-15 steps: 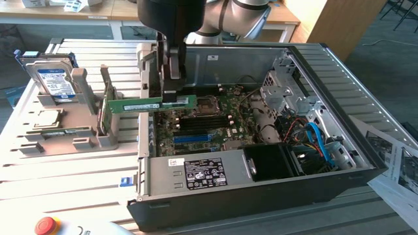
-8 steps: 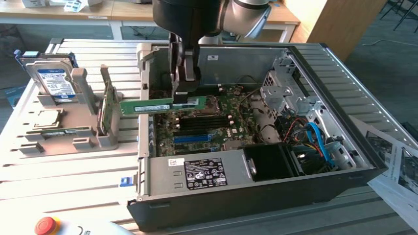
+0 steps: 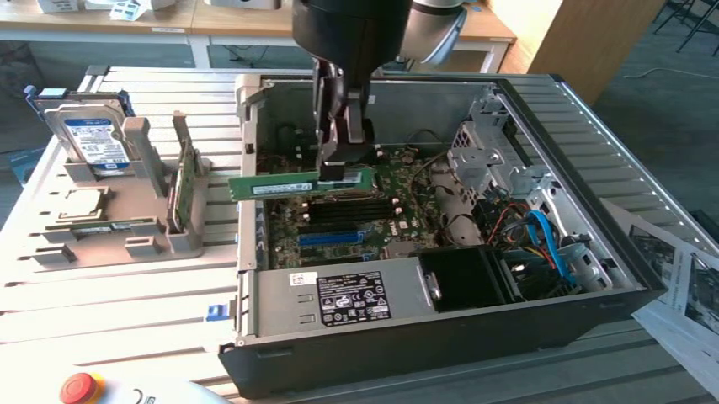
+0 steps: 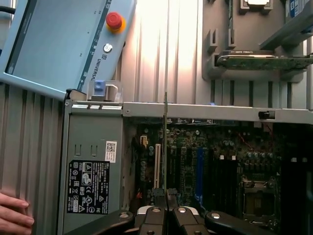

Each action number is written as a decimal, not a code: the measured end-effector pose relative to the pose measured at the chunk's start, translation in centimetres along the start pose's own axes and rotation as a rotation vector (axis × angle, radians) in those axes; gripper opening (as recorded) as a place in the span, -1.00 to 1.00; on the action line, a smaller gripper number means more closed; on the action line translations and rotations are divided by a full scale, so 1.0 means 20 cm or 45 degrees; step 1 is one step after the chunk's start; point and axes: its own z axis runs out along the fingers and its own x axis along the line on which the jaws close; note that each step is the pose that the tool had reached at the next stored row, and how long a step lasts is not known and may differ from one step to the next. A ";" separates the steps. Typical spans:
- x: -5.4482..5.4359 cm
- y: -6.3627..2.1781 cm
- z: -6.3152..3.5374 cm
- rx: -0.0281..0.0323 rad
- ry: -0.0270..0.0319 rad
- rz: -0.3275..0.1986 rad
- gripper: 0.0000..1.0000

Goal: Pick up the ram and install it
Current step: 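Pick up the ram and move it above insertion slot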

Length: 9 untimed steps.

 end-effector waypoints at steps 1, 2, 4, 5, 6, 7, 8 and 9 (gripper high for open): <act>0.00 -0.012 -0.001 0.0000 0.0001 0.000 -0.76; 0.01 -0.024 -0.001 0.0000 0.0000 0.000 -0.76; 0.02 -0.048 -0.002 0.0000 0.0000 0.000 -0.76; 0.02 -0.060 -0.002 0.0000 -0.0001 0.000 -0.76; 0.02 -0.071 -0.003 0.0000 0.0000 -0.001 -0.76; 0.03 -0.082 -0.003 0.0000 -0.0001 0.000 -0.76; 0.03 -0.093 -0.004 0.0001 0.0000 -0.001 -0.76; 0.03 -0.104 -0.004 0.0001 -0.0001 -0.001 -0.76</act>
